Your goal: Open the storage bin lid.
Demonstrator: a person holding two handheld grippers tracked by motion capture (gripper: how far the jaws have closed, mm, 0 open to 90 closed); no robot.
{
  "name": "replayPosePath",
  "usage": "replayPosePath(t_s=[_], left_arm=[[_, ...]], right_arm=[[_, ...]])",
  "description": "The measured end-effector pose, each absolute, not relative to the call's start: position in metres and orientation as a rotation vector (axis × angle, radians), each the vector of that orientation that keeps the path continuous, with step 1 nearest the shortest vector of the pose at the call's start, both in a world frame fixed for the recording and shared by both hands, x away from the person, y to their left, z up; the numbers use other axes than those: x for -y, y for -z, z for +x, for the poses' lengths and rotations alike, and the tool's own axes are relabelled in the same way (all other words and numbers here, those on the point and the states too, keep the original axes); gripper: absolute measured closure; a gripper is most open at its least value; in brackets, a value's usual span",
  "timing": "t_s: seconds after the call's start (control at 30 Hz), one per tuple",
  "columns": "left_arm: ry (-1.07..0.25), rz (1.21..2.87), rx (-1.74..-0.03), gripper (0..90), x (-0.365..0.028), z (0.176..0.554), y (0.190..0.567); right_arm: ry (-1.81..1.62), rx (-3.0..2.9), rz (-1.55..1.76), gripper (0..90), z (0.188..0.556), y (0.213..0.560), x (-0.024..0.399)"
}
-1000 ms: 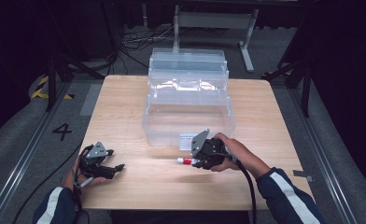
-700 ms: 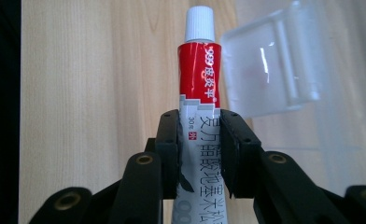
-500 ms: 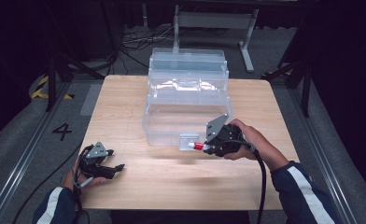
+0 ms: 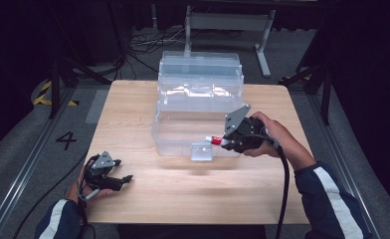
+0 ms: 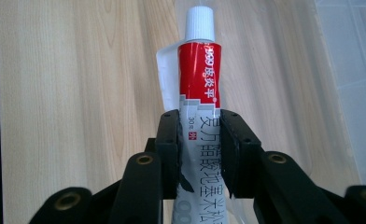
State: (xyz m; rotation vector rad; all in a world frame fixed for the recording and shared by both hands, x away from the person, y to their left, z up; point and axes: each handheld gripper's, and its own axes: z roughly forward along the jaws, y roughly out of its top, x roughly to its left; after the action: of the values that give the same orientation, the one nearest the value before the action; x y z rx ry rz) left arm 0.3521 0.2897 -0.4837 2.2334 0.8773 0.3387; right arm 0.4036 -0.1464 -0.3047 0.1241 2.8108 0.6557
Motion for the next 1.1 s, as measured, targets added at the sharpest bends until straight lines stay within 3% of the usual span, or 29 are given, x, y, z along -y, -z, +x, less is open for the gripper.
replayPosePath(t_s=[0.53, 1.1], left_arm=[[-0.337, 2.231, -0.878, 23.7, -0.290, 0.352, 0.484], [-0.337, 2.231, -0.878, 23.7, -0.290, 0.352, 0.484]], right_arm=[[-0.586, -2.795, 0.218, 71.0, 0.445, 0.290, 0.143], [-0.462, -2.843, 0.242, 71.0, 0.483, 0.305, 0.129]])
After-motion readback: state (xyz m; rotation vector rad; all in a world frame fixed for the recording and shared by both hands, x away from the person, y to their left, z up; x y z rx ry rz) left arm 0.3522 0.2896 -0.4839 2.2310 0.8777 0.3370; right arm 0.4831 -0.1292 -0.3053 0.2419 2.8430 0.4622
